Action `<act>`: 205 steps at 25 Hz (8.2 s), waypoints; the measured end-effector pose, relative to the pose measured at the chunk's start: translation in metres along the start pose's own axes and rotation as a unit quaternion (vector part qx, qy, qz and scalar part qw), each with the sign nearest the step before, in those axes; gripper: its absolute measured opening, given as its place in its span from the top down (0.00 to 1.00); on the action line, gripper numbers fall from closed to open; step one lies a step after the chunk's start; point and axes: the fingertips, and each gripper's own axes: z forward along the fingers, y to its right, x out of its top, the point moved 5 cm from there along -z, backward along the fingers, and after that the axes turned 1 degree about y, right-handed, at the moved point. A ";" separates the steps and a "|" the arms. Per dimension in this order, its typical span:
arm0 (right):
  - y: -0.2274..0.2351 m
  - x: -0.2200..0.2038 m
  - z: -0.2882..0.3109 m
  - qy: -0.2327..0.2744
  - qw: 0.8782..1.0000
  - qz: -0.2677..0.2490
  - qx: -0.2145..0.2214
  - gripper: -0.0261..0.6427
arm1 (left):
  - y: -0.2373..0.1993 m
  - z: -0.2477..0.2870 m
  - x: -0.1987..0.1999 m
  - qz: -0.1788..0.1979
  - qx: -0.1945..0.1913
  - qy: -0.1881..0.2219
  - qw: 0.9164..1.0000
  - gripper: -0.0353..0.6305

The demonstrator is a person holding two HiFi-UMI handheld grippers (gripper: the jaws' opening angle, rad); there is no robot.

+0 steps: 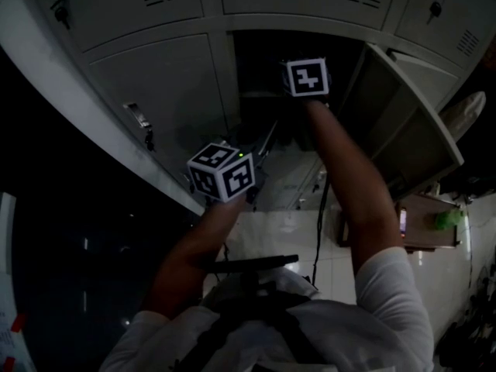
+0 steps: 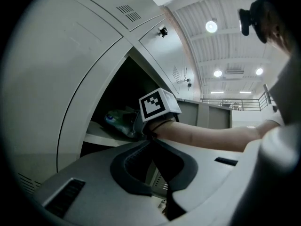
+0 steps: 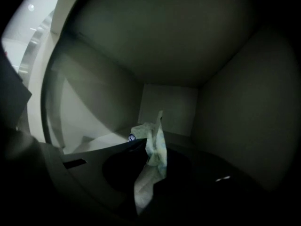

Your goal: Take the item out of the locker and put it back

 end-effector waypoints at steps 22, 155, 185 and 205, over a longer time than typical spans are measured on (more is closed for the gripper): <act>-0.006 0.002 -0.122 0.081 0.997 -0.002 0.000 0.97 | 0.029 -0.026 0.006 0.012 -0.023 0.008 1.000 0.95; 0.001 -0.013 -0.080 0.040 0.999 -0.003 -0.037 0.97 | 0.030 -0.046 -0.012 -0.038 -0.059 0.002 0.998 0.95; -0.001 0.007 -0.029 0.027 0.997 -0.048 -0.046 0.66 | 0.020 -0.029 -0.019 -0.049 -0.047 -0.009 0.998 0.95; -0.018 -0.014 -0.143 0.095 0.995 -0.005 0.001 0.66 | 0.048 -0.050 -0.012 -0.035 -0.063 0.007 0.997 0.95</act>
